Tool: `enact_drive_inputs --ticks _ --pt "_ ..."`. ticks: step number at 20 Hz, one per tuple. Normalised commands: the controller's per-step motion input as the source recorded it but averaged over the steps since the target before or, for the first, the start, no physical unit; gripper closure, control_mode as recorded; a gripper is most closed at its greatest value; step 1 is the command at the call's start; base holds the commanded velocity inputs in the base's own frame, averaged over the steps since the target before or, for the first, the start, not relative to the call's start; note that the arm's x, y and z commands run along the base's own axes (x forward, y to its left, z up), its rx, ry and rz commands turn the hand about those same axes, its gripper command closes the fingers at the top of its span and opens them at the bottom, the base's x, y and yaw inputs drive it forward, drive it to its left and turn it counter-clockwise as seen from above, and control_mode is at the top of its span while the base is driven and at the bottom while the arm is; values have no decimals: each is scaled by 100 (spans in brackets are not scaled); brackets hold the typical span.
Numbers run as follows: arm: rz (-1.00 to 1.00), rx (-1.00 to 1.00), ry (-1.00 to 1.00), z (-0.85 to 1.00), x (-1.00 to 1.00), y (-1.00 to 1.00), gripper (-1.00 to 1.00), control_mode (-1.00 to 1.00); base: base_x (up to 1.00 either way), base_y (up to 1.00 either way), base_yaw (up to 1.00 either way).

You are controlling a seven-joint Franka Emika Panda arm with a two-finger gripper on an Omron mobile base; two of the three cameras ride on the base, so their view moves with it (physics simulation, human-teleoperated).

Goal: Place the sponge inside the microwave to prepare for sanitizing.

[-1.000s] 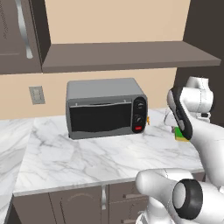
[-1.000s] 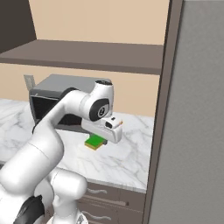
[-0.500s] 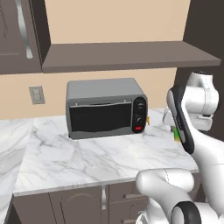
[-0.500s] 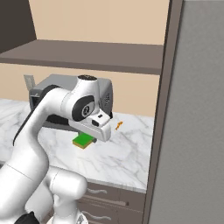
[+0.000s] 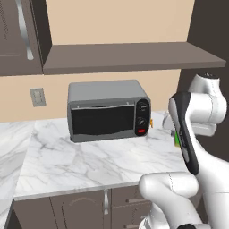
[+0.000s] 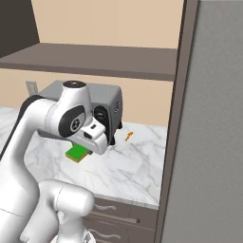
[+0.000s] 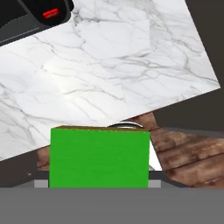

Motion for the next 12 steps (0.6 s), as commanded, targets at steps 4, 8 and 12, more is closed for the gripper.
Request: enact_drive_inputs --ticks 4,8,12 --pt "0 0 -7 11 -18 12 100 -100 0 0 0" --pt "0 0 0 1 -4 1 100 -100 0 0 0" --pt "0 0 0 0 0 0 100 -100 0 0 0"
